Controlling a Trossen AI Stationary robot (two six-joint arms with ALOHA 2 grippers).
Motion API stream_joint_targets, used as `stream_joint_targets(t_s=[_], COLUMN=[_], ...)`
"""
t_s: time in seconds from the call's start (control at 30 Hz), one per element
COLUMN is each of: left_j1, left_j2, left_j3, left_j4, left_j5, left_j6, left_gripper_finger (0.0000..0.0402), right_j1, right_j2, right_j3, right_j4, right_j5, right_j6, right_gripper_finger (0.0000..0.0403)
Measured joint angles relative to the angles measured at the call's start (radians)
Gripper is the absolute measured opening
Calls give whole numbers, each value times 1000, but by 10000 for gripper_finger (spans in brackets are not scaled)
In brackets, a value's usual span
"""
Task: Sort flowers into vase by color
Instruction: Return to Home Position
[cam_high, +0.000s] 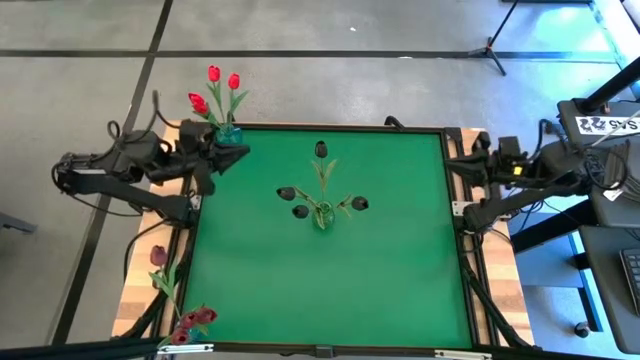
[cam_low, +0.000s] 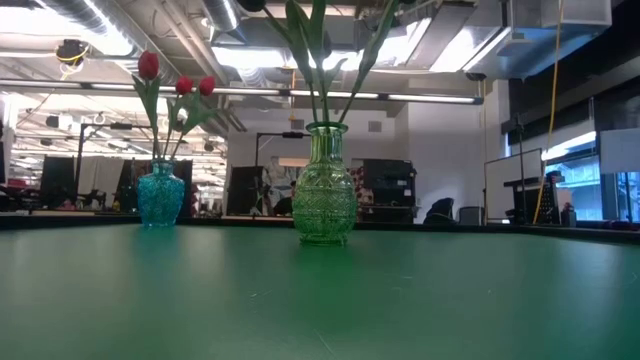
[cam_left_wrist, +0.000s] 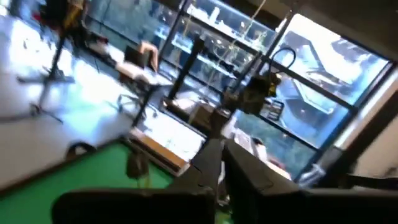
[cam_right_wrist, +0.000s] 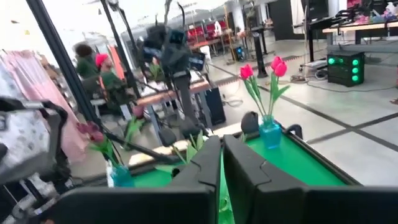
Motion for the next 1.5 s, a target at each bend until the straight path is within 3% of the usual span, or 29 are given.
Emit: stream_joint_targets(t_s=[0.1, 0.2, 0.27, 0.37, 0.5, 0.6, 0.8, 1.0, 1.23, 1.5], left_j1=[12, 11, 11, 12, 12, 11, 11, 10, 11, 11], left_j2=[-4, -29, -49, -83, -148, -227, -338, -430, -564, -719], left_j3=[0, -8, -35, -114, -277, -412, -654, -800, -933, -1046], left_j4=[-21, -82, -56, -1, 49, 116, 413, 497, 528, 502], left_j5=[-15, 141, 219, 243, 250, 258, 306, 313, 345, 340], left_j6=[90, 173, 206, 257, 278, 292, 349, 356, 366, 383], left_gripper_finger=[16, 16, 16, 16, 16, 16, 16, 16, 16, 16], right_j1=[0, 0, 0, 0, -11, -60, -209, -404, -552, -596], right_j2=[-34, -53, -69, -87, -87, -87, -154, -228, -321, -489], right_j3=[-1, -25, -84, -185, -296, -362, -481, -577, -713, -920], right_j4=[5, 3, 77, 215, 321, 343, 396, 429, 455, 641], right_j5=[4, 6, -61, -237, -242, -219, -423, -614, -626, -598], right_j6=[8, 4, -36, -150, -232, -227, -201, -160, -237, -258], right_gripper_finger=[19, 19, 19, 19, 19, 19, 19, 19, 19, 19])
